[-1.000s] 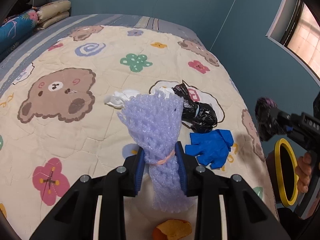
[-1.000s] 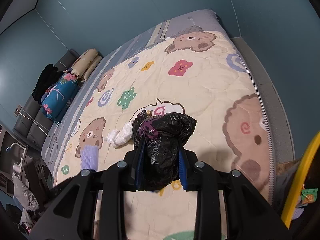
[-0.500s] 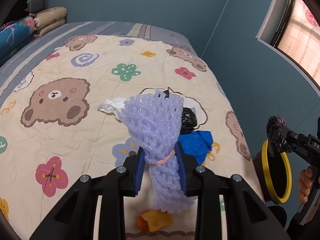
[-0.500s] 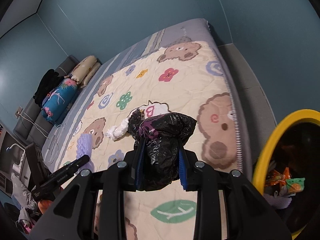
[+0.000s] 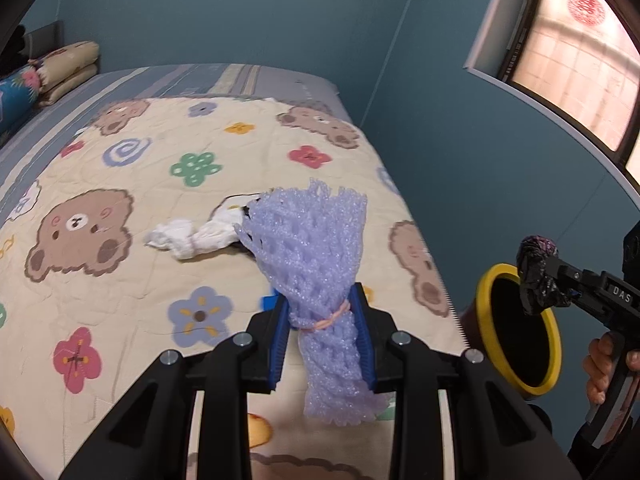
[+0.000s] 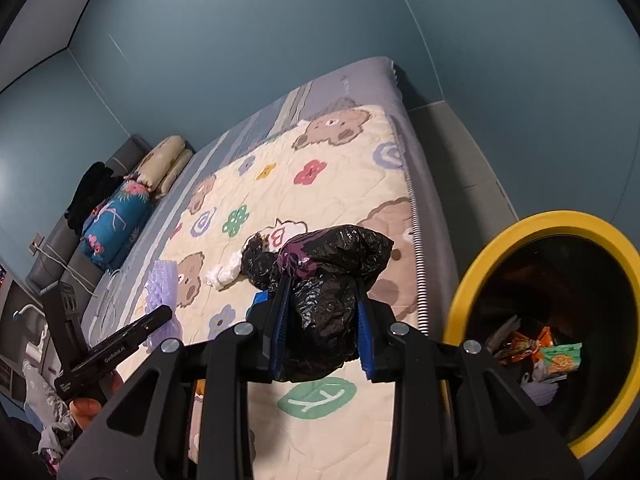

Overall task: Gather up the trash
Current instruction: 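Carry the foam net and black bag over the yellow bin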

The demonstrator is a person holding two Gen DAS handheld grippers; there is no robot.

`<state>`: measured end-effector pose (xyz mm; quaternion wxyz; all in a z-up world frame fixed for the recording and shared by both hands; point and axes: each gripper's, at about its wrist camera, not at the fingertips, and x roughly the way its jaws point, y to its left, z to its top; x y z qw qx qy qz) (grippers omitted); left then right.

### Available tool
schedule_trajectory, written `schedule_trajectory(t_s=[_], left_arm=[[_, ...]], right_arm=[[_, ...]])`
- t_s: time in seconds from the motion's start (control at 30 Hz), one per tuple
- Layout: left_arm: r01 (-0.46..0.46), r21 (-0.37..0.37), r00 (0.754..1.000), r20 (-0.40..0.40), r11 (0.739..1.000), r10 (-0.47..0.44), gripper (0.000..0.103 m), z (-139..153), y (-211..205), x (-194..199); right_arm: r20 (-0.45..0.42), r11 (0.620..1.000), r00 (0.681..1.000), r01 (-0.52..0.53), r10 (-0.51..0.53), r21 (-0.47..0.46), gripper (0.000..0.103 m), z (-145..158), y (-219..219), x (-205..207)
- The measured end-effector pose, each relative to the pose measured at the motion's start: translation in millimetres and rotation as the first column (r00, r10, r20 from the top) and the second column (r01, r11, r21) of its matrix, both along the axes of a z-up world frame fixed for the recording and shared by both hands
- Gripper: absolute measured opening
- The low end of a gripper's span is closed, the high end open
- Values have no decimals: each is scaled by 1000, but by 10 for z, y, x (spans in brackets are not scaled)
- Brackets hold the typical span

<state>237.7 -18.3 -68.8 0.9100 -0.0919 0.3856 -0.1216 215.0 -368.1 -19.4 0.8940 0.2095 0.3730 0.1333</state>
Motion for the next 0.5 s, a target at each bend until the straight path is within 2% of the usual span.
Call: schedule_trajectory(t_s=[0.5], left_arm=[[161, -23, 987, 14, 987, -161, 28, 119, -819, 48]], right_arm=[[46, 996, 995, 86, -86, -14, 28, 175, -507, -271]])
